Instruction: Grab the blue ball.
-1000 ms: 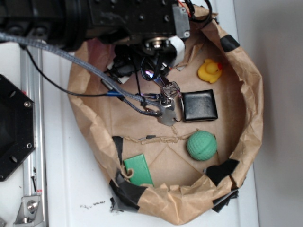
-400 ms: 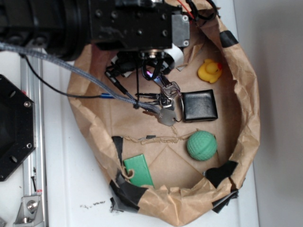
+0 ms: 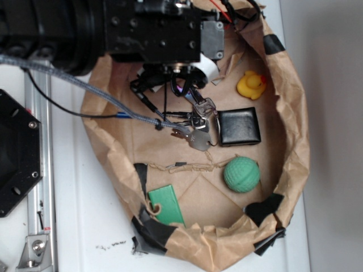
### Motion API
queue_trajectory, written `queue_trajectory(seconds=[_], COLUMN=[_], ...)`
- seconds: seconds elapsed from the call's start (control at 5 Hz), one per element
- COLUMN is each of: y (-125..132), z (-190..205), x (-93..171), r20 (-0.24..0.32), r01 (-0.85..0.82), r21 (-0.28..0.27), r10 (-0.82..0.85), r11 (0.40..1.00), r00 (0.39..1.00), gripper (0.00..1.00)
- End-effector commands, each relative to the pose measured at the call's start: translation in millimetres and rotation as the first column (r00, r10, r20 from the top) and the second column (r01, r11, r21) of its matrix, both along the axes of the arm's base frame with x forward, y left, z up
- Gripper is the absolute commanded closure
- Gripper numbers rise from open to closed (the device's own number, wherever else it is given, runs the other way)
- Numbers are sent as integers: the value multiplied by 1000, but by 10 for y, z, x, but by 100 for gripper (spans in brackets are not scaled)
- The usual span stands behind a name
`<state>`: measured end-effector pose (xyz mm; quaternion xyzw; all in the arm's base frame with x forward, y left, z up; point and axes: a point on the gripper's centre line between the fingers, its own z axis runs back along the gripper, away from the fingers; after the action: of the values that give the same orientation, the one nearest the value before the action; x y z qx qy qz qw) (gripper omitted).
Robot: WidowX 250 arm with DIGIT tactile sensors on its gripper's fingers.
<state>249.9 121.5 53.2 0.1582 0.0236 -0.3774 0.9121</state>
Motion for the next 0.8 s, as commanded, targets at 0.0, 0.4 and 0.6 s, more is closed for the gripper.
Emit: queue_trajectory(seconds=[0.0,0.4,0.6], y=[27,40,32], z=[-66,-306,-307], x=[74,63,47], r20=[71,47,45], r01=[-1,-43,-42], r21=[76,24,24], r10=[-4,42,41], r11=[997,999,999], r00=[997,998,998], gripper=[0,100,100])
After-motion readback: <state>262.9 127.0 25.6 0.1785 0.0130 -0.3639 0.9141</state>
